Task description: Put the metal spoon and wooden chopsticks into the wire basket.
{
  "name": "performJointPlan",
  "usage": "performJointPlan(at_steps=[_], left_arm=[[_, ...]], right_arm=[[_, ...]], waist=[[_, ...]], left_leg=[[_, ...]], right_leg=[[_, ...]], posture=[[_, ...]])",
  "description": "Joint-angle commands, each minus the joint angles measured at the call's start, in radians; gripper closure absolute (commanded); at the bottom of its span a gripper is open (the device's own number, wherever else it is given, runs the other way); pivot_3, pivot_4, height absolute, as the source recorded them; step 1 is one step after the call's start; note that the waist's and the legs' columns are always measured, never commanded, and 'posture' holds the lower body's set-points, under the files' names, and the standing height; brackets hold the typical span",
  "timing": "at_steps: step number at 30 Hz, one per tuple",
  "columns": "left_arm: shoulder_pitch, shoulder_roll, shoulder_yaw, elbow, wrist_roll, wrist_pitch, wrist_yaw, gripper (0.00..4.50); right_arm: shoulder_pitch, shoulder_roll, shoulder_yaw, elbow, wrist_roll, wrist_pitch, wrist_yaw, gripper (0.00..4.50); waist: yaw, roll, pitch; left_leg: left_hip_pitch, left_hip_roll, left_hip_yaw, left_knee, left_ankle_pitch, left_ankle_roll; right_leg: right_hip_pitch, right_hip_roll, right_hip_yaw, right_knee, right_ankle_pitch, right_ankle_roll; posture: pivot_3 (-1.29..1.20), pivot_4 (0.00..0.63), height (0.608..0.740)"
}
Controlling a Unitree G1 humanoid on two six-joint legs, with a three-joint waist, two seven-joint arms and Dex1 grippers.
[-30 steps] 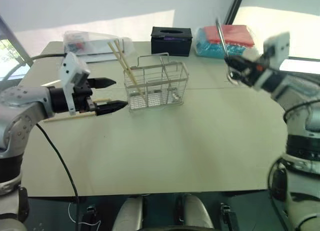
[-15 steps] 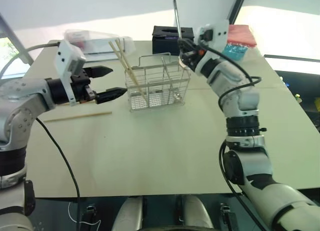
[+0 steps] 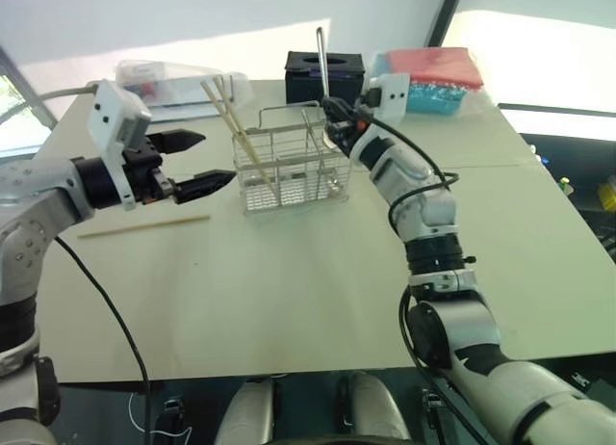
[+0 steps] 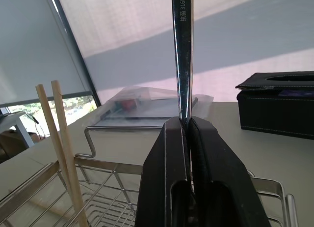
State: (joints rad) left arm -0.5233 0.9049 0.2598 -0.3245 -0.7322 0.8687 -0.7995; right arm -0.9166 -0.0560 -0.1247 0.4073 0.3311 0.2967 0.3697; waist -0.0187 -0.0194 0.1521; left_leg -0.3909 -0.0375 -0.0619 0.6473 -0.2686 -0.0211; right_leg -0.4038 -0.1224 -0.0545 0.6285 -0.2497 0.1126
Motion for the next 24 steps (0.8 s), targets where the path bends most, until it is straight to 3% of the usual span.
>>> performJointPlan(at_steps=[1,3,5,13,18,21,24], left_arm=[[-0.039,0.019,0.033,-0.006,-0.011,0.000,0.011,0.00],[-0.045,0.017,0.030,-0.001,-0.011,-0.001,0.013,0.00],[-0.048,0.014,0.027,-0.001,-0.011,-0.001,0.015,0.00],[-0.061,0.008,0.023,0.013,-0.011,-0.005,0.018,0.00],[-0.045,0.010,0.023,0.014,-0.005,-0.017,0.013,0.00],[-0.019,0.031,0.029,0.023,0.007,-0.031,-0.012,0.00],[0.009,0.071,0.024,0.067,0.044,-0.069,-0.061,0.00]], right_arm=[[-0.008,0.011,-0.014,-0.006,0.005,-0.053,-0.011,4.46],[-0.005,0.015,-0.016,0.008,-0.001,-0.078,-0.019,4.46],[0.000,0.016,-0.017,0.017,-0.004,-0.098,-0.024,3.79],[0.017,0.003,-0.005,-0.011,-0.013,-0.131,-0.040,0.06],[0.033,-0.056,-0.011,-0.130,0.007,-0.058,-0.022,0.06],[0.026,-0.183,-0.035,-0.283,0.076,0.081,0.055,0.06],[0.054,-0.350,-0.026,-0.411,0.150,0.187,0.223,0.06]], waist=[[-0.001,0.000,0.000],[-0.001,0.000,0.000],[-0.001,0.000,0.000],[-0.001,0.000,0.000],[0.000,0.000,0.000],[0.006,0.000,0.001],[0.004,-0.001,0.000]], left_leg=[[0.000,0.000,0.000,0.000,0.000,0.000],[0.000,0.000,0.000,0.000,0.000,0.000],[0.000,0.000,0.000,0.000,0.000,0.000],[0.000,0.000,0.000,0.000,0.000,0.000],[0.000,0.000,0.000,0.000,0.000,0.000],[-0.001,0.000,0.000,0.000,0.000,0.000],[-0.001,0.000,0.000,0.000,0.000,0.000]], right_leg=[[0.000,0.000,0.000,0.000,0.000,0.000],[0.000,0.000,0.000,0.000,0.000,0.000],[0.000,0.000,0.000,0.000,0.000,0.000],[-0.001,0.000,0.000,0.000,0.000,0.000],[0.000,0.000,0.000,0.000,0.000,0.000],[-0.001,0.000,0.001,0.000,0.000,0.000],[0.001,0.000,0.001,0.000,0.000,0.000]], posture=[[0.00,0.150,0.667],[0.00,0.150,0.667],[0.00,0.150,0.667],[0.00,0.150,0.667],[0.00,0.150,0.667],[0.00,0.150,0.667],[0.00,0.150,0.667]])
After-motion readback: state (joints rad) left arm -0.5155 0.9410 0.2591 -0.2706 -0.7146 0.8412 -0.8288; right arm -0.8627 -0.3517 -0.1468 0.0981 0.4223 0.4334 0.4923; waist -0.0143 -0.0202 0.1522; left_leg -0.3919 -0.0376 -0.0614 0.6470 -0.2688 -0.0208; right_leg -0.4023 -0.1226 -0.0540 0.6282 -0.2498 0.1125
